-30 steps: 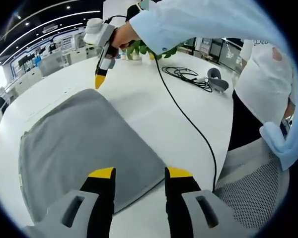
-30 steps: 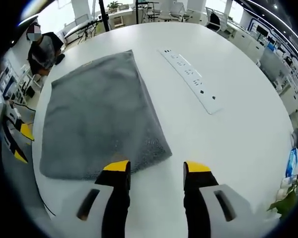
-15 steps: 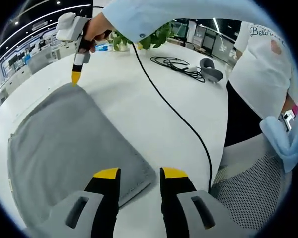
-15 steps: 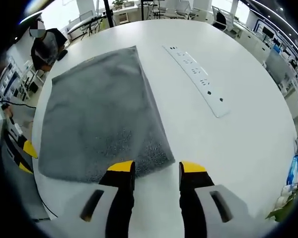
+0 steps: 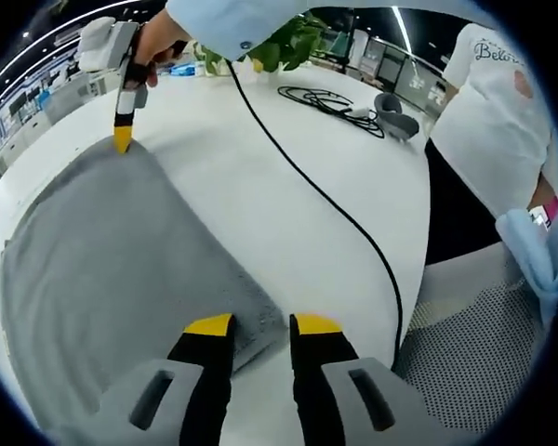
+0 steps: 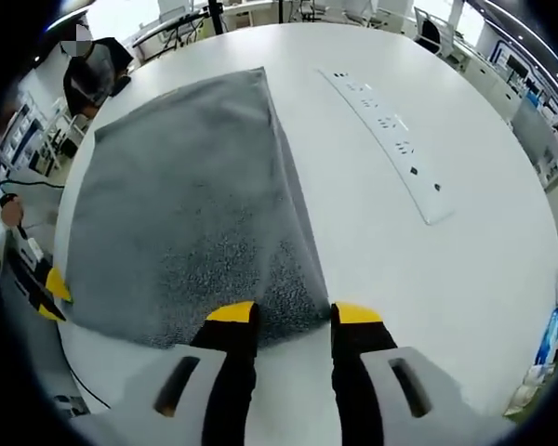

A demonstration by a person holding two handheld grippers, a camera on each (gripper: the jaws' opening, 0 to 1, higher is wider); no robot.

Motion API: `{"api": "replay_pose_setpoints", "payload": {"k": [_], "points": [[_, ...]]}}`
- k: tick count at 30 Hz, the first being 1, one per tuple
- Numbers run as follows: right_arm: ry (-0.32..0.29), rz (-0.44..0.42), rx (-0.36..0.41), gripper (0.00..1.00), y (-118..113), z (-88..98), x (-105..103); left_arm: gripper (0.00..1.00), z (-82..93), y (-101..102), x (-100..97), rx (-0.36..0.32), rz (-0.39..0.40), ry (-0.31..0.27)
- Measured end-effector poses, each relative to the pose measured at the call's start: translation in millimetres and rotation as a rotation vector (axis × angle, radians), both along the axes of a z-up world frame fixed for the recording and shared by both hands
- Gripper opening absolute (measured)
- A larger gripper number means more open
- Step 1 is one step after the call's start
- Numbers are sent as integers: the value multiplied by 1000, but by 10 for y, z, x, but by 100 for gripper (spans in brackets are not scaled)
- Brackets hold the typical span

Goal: Fold the towel on the table until its edges align and the towel forms a compact rectangular stack.

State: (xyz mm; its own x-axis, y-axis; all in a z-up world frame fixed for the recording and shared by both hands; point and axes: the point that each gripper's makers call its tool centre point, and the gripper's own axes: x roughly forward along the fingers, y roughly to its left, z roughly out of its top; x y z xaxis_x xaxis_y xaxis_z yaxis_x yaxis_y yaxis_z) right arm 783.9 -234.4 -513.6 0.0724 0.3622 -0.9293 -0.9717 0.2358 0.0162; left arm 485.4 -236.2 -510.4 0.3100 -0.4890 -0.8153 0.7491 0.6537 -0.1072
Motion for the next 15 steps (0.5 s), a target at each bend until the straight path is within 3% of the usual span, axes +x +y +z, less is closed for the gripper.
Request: {"api": "replay_pose_setpoints", "payload": {"k": [15], "points": [[-5, -10, 4, 28, -49, -39, 27, 25, -38, 23, -18, 24, -4, -4]]}}
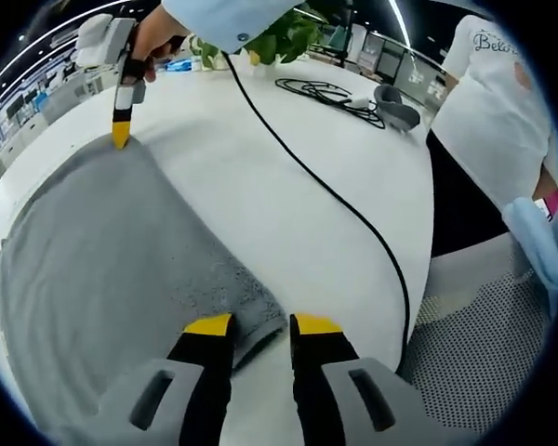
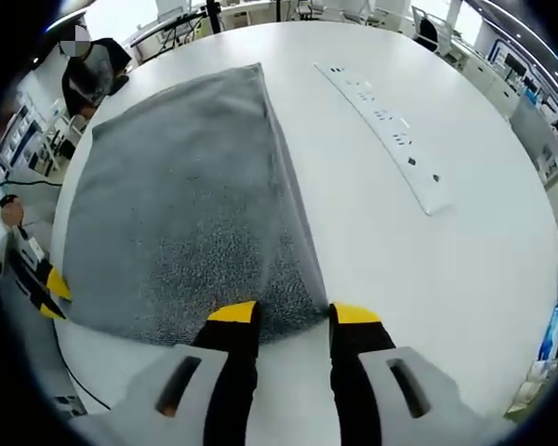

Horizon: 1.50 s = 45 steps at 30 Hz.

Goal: Fold the towel on the table until its edges align and the towel forms a compact rectangular stack.

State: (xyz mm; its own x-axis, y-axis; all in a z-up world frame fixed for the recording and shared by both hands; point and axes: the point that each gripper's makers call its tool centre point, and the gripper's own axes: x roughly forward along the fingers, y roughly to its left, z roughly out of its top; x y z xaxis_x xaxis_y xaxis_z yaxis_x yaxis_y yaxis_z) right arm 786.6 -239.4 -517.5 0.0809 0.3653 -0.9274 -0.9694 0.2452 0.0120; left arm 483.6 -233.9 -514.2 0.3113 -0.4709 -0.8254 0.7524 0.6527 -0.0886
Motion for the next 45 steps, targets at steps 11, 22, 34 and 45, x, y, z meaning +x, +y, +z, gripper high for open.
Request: {"api": "replay_pose_setpoints", "payload": {"k": [11, 22, 34, 45], "points": [[-13, 41, -19, 23, 35, -33, 11, 20, -7, -5, 29, 37, -1, -17], [-17, 5, -1, 26, -44, 18, 38, 18, -16, -3, 42, 38, 7, -11], [-27, 34, -26, 10, -64, -15, 45, 13, -23, 8, 51, 55, -22, -34], [-22, 29, -17, 4, -47, -14, 54, 6, -2, 2, 58, 53, -36, -38]]}}
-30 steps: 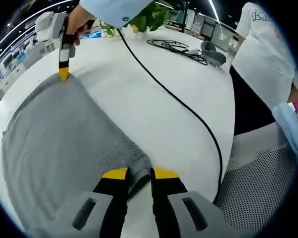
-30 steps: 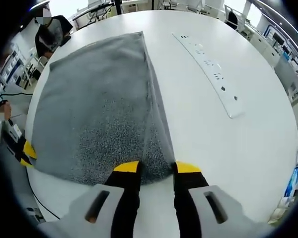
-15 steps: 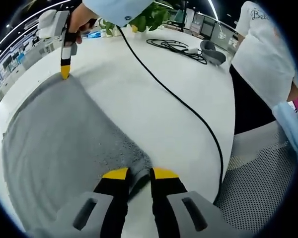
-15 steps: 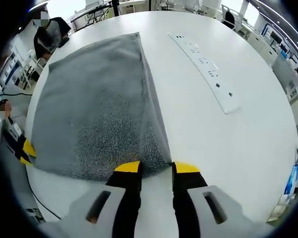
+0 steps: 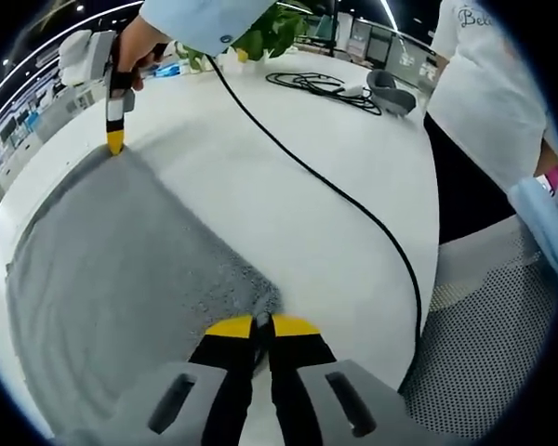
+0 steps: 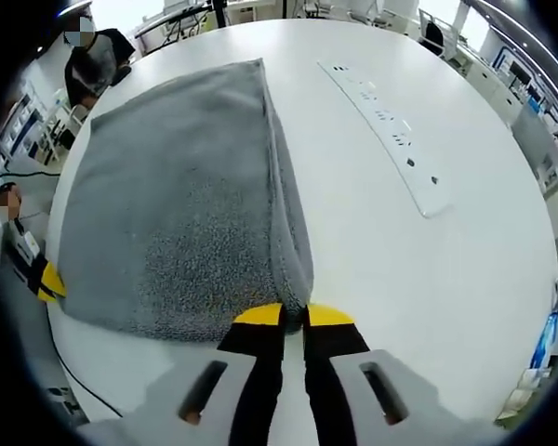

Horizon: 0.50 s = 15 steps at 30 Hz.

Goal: Fold the towel on the table until its edges align and the towel forms a compact rectangular stack.

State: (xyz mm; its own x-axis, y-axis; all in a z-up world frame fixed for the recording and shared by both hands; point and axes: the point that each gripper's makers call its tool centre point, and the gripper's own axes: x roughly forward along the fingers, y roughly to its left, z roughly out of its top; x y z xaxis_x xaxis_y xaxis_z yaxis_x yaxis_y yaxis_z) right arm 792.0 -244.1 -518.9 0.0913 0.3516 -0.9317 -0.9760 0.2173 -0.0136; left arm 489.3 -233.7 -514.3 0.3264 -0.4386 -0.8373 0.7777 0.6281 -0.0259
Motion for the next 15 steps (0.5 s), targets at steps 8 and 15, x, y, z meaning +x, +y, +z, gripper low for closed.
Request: {"api": "replay_pose_setpoints", "payload": {"k": [8, 15], "points": [[9, -16, -3, 2, 1, 22, -18, 4, 4, 5, 2, -4, 11, 8], [12, -23, -9, 1, 3, 26, 7, 4, 24, 11, 6, -13, 22, 11]]}}
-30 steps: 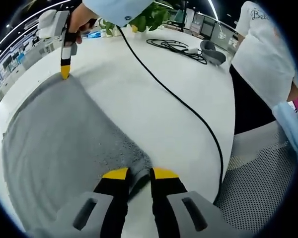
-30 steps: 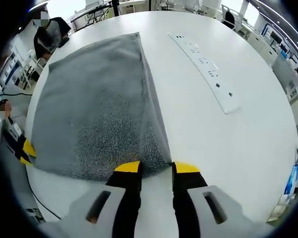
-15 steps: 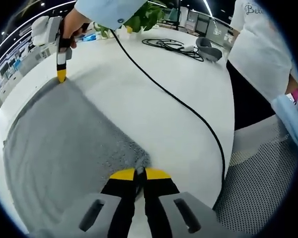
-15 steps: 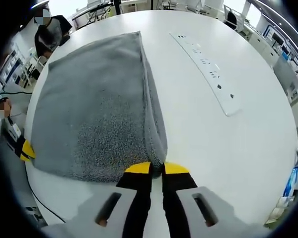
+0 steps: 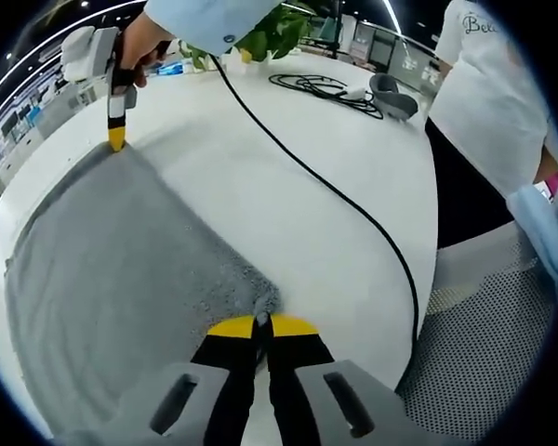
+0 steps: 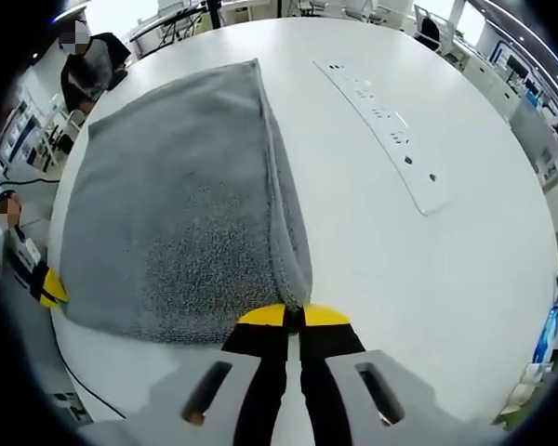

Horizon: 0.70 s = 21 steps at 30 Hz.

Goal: Fold the towel on the table until its edges align and the towel forms a compact rectangular stack.

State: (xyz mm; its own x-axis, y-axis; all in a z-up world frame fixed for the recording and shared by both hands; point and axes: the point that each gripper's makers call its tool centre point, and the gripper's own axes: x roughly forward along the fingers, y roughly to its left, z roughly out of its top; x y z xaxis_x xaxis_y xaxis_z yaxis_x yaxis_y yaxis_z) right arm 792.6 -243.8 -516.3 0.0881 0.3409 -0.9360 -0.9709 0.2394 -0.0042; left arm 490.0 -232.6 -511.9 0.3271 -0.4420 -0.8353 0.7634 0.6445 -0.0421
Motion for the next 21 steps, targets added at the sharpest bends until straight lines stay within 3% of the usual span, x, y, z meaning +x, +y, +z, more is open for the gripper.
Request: {"api": "replay_pose_setpoints", "payload": {"k": [12, 21], "points": [[-12, -1, -9, 1, -23, 60, 16, 4, 106, -63, 26, -20, -1, -19], [-11, -15, -24, 1, -161, 124, 27, 4, 214, -184, 24, -42, -10, -33]]}}
